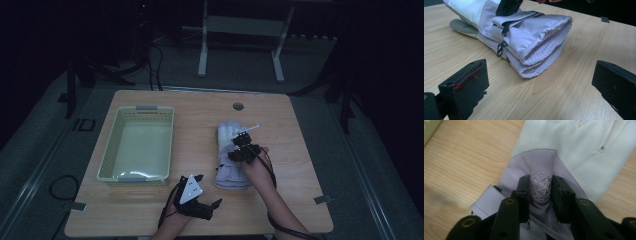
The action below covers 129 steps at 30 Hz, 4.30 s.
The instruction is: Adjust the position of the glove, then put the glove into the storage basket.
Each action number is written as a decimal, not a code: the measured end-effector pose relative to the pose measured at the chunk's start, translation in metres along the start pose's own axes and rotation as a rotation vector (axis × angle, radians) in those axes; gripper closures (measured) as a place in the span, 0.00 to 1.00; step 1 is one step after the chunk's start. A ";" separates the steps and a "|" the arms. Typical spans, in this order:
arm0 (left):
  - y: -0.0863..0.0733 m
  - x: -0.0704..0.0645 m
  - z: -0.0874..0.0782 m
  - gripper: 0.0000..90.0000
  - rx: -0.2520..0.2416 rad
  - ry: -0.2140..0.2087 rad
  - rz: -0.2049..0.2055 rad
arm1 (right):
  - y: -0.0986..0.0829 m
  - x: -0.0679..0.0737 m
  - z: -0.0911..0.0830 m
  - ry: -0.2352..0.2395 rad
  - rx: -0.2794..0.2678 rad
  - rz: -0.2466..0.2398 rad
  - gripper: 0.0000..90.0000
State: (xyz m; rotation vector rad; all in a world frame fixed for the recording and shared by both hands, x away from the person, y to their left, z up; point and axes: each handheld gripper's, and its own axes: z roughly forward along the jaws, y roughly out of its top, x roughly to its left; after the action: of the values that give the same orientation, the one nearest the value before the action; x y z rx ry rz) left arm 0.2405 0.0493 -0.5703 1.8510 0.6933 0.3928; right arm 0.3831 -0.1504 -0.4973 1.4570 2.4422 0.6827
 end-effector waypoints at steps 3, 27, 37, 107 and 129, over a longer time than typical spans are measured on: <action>0.000 0.000 0.000 0.01 -0.001 0.001 -0.002 | 0.001 -0.005 -0.004 0.026 -0.008 -0.006 0.69; 0.001 0.005 0.003 0.01 0.031 0.019 -0.054 | -0.052 -0.071 -0.070 0.106 -0.361 -0.241 0.20; 0.008 0.006 0.005 0.01 0.077 -0.053 -0.097 | -0.087 -0.107 -0.070 0.046 -0.366 -0.271 0.20; 0.061 0.062 0.093 0.43 0.496 -0.149 -0.376 | -0.049 -0.082 0.020 0.392 -0.127 0.100 0.89; 0.097 0.062 0.071 0.77 0.458 -0.120 -0.296 | -0.030 -0.056 -0.022 0.246 -0.199 0.034 0.91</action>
State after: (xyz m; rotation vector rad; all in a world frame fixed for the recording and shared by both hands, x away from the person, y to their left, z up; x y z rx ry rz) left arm 0.3553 0.0109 -0.5108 2.1320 1.0183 -0.0803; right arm 0.3783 -0.2175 -0.4955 1.4120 2.4404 1.1381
